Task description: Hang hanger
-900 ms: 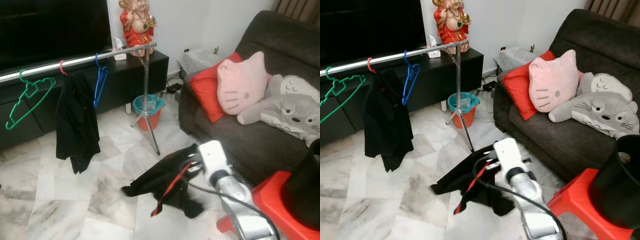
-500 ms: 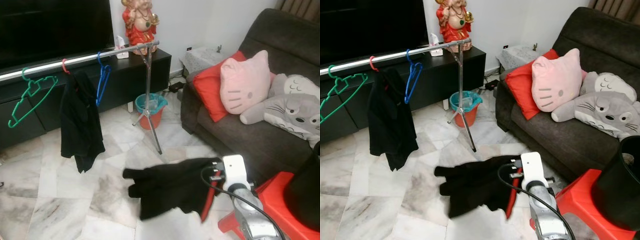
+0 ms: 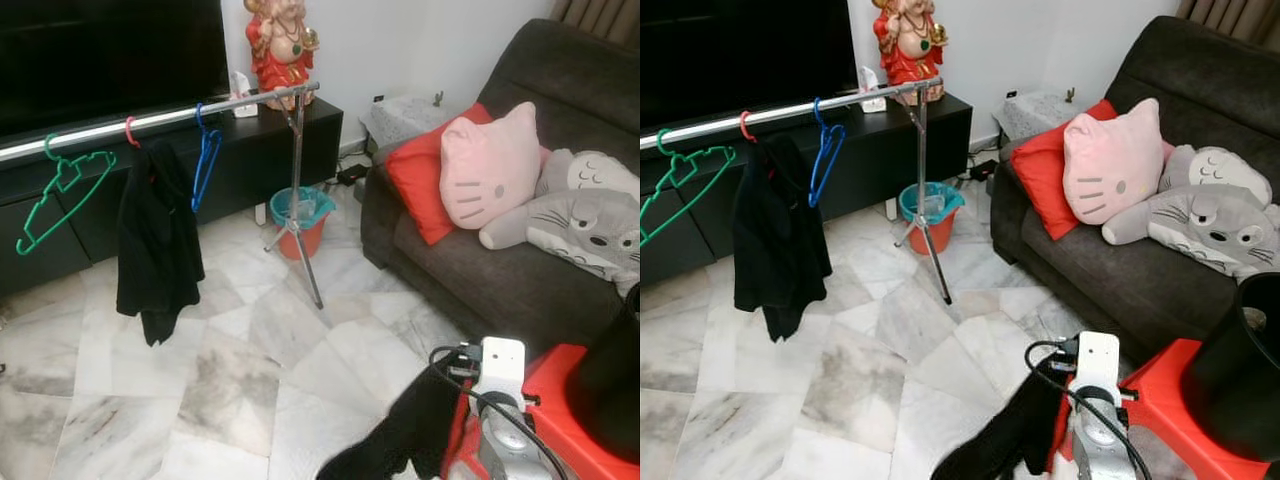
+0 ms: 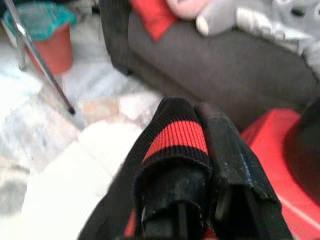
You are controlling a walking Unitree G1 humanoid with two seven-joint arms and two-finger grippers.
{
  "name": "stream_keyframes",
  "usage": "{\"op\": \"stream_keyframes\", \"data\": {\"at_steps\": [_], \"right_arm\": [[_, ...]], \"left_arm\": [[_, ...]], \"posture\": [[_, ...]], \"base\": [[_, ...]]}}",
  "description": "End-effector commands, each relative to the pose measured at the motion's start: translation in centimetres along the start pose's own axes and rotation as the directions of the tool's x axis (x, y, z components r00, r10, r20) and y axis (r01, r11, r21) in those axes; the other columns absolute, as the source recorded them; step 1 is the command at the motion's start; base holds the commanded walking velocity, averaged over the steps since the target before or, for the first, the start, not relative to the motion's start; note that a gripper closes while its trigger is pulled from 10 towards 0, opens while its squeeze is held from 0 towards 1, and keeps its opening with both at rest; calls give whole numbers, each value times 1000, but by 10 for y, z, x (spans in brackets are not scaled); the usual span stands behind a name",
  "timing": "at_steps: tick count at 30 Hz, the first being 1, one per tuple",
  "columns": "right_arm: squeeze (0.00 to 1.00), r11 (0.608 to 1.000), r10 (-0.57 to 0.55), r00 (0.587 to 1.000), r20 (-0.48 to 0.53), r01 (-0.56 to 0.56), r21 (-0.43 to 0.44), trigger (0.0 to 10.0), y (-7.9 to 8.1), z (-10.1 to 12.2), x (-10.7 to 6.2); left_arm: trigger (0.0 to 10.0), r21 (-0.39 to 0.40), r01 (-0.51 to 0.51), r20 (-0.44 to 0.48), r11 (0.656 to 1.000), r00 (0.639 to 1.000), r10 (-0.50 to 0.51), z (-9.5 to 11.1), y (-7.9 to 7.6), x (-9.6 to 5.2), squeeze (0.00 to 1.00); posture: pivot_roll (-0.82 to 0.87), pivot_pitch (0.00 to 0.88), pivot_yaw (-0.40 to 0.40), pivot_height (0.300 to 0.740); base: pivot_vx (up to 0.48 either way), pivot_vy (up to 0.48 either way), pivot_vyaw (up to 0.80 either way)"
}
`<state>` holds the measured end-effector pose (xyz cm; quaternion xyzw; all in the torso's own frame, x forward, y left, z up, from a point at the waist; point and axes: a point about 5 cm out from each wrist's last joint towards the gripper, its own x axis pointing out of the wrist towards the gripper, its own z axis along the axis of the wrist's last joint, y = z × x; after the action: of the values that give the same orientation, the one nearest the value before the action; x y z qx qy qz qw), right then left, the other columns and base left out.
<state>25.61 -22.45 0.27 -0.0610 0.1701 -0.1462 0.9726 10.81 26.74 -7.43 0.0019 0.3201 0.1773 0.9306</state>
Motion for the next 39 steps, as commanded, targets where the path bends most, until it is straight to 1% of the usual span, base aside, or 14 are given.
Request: {"op": "stream_keyframes", "data": {"at_steps": [1, 2, 3, 4, 5, 11, 13, 16, 17, 22, 25, 28, 35, 39], "right_arm": [[0, 999, 16, 993, 120, -19, 27, 10000, 2, 19, -1], [0, 999, 26, 991, 133, -29, 23, 10000, 3, 20, -2], [0, 999, 38, 988, 150, -41, 15, 10000, 5, 20, -5], [0, 998, 51, 984, 173, -55, 19, 10000, 6, 21, -11], [0, 998, 51, 984, 173, -55, 19, 10000, 6, 21, -11], [0, 997, 68, 981, 181, -72, 14, 10000, 9, 16, -22], [0, 997, 73, 980, 183, -77, 15, 10000, 10, 15, -24], [0, 996, 80, 978, 190, -86, 21, 10000, 14, 15, -28], [0, 996, 83, 978, 190, -90, 25, 10000, 16, 13, -30], [0, 996, 79, 982, 174, -85, 30, 10000, 19, 6, -36], [0, 994, 92, 984, 150, -100, 47, 10000, 27, 0, -40], [0, 992, 108, 982, 155, -118, 51, 10000, 36, 2, -41], [0, 992, 96, 983, 158, -108, 67, 10000, 39, 7, -37], [0, 990, 125, 977, 174, -135, 45, 10000, 41, 12, -36]], "left_arm": [[10000, 28, 17, 392, 999, 920, -27, 87, -13, 23, 0], [10000, 43, 19, 467, 999, 884, -37, 106, -16, 24, 0], [10000, 59, 29, 525, 998, 849, -56, 121, -19, 21, 0], [10000, 78, 45, 592, 996, 802, -83, 138, -25, 14, 0], [10000, 78, 45, 592, 996, 802, -83, 138, -25, 14, 0], [10000, 97, 61, 675, 993, 730, -111, 156, -29, 1, 0], [10000, 108, 68, 687, 992, 716, -123, 160, -29, -3, 0], [10000, 143, 95, 681, 985, 713, -168, 162, -33, -12, 0], [10000, 160, 107, 669, 981, 719, -188, 159, -35, -16, 0], [10000, 193, 130, 637, 972, 737, -225, 152, -40, -22, 0], [10000, 221, 159, 608, 962, 749, -263, 145, -45, -22, 0], [10000, 237, 175, 595, 956, 751, -285, 147, -51, -20, 0], [10000, 259, 188, 570, 947, 762, -307, 152, -61, -18, 0], [10000, 285, 217, 575, 934, 741, -348, 160, -74, -20, 0]], "posture": [[64, 0, -76, 740], [64, 0, -76, 740], [68, 0, -76, 740], [72, 0, -75, 740], [72, 0, -75, 740], [83, 0, -73, 740], [83, 0, -70, 740], [84, 0, -58, 740], [85, 0, -55, 740], [98, 0, -44, 740], [97, 0, -33, 740], [91, 0, -22, 740], [69, 0, -9, 740], [81, 0, -26, 740]], "base": [[0, 0, 0], [0, 0, 0], [0, 0, 0], [0, 0, 0], [0, 0, 0], [0, 0, 0], [0, 0, 0], [0, 0, 0], [0, 0, 0], [0, 0, 0], [0, 0, 0], [0, 0, 0], [0, 0, 0], [0, 0, 584]]}}
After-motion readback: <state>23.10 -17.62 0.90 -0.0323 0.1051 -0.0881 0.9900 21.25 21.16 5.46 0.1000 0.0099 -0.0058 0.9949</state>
